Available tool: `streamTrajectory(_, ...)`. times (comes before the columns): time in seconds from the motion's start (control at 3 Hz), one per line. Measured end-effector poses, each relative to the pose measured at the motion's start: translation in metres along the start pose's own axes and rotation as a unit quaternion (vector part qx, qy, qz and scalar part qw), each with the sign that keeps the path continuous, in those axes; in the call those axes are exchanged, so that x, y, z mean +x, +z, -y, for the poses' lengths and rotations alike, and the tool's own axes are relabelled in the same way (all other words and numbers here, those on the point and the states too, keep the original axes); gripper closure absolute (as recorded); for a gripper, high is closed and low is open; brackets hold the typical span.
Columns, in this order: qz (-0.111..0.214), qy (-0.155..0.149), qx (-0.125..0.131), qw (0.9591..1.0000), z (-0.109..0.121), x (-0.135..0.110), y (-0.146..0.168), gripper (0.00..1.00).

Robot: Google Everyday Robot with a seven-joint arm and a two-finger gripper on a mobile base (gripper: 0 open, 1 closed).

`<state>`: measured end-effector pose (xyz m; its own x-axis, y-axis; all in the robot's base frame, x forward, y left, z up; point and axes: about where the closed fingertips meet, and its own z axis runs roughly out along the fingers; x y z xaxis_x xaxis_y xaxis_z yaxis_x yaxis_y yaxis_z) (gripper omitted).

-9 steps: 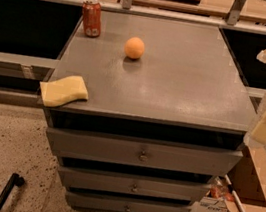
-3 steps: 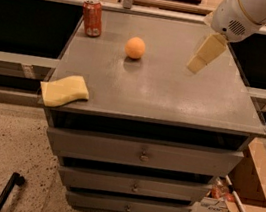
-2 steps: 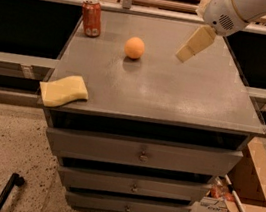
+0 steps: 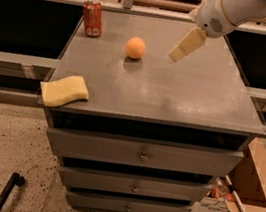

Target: Move orange near sponge

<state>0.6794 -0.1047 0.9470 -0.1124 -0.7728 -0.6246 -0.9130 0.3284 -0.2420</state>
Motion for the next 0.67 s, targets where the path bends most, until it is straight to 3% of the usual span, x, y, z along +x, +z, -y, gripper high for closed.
streamTrajectory(0.33,0.041,0.019,-0.014,0.9989,0.025,-0.001,0.053,0.00)
streamTrajectory(0.67,0.094,0.048,-0.014,0.9943,0.046,-0.005,0.104,0.00)
